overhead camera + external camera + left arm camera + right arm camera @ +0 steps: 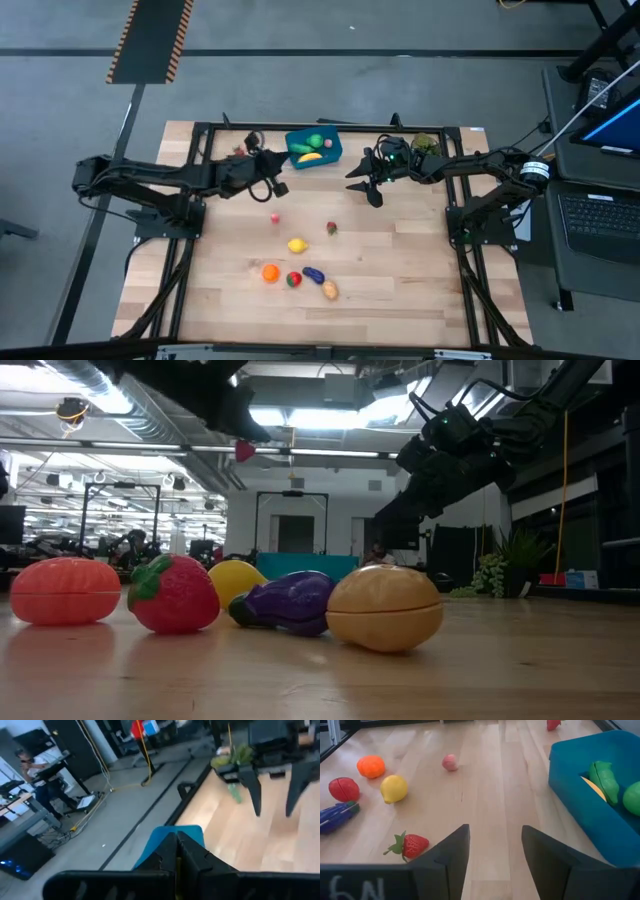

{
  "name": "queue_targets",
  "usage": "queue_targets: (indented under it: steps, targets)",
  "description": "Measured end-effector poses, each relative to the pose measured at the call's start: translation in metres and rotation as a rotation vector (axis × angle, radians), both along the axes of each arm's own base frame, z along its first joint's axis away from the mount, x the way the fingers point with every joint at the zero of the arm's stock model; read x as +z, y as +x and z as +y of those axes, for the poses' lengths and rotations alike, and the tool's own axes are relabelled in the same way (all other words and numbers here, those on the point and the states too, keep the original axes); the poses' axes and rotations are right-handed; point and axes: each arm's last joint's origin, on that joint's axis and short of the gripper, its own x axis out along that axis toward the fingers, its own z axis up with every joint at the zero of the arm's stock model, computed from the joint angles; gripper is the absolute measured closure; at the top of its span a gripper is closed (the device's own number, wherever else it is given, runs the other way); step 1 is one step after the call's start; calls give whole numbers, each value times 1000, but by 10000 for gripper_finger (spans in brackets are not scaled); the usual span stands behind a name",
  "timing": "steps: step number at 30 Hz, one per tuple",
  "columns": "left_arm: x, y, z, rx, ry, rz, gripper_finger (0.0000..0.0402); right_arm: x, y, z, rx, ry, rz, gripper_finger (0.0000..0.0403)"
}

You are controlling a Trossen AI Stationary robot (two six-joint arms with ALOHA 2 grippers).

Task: Pick and placing Produce into tupperware
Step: Put the strawberry into the blue bin

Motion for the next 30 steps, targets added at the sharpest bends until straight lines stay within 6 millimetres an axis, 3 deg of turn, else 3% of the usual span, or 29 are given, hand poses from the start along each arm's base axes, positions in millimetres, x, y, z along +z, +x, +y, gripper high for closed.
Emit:
queue_targets:
  steps: [7,13,30]
  targets:
    - [-23,-14,10,-161,8,-314,401,0,0,0,0,4,5,220]
    - [-45,-33,22,-203,-39,-474,402,-1,0,0,0,4,7,220]
    - [-75,-26,60,-201,-64,-555,401,1,0,0,3,-8,-9,220]
